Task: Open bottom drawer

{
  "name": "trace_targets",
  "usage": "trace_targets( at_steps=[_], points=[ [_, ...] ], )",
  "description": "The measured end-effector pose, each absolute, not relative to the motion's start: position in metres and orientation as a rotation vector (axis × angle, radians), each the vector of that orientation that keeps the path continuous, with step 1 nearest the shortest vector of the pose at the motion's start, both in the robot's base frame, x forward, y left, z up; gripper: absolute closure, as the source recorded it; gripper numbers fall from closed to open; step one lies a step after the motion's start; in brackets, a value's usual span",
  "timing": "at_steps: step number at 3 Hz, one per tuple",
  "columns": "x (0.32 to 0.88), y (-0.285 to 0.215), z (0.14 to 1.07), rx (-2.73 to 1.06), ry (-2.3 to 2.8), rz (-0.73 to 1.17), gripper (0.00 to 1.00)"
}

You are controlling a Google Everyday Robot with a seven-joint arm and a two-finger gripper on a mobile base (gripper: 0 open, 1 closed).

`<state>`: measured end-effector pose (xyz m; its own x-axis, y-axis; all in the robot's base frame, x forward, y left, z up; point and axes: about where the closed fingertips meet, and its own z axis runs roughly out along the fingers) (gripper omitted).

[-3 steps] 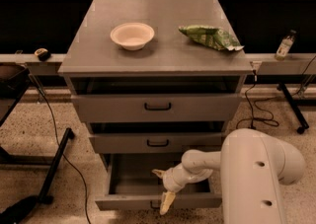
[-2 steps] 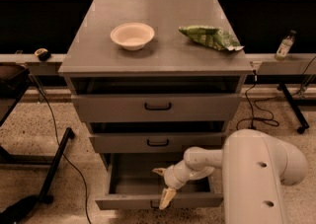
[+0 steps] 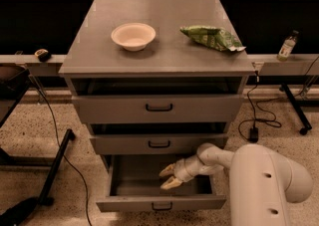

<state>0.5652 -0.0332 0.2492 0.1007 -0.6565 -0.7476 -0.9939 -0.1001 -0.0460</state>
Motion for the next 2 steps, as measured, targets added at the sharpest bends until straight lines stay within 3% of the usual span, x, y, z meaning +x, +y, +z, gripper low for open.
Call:
trace_targets(
  at_steps=[2],
  points=[
    [0.572, -0.045, 0.201, -1.801, 1.653, 0.754, 0.96]
  ],
)
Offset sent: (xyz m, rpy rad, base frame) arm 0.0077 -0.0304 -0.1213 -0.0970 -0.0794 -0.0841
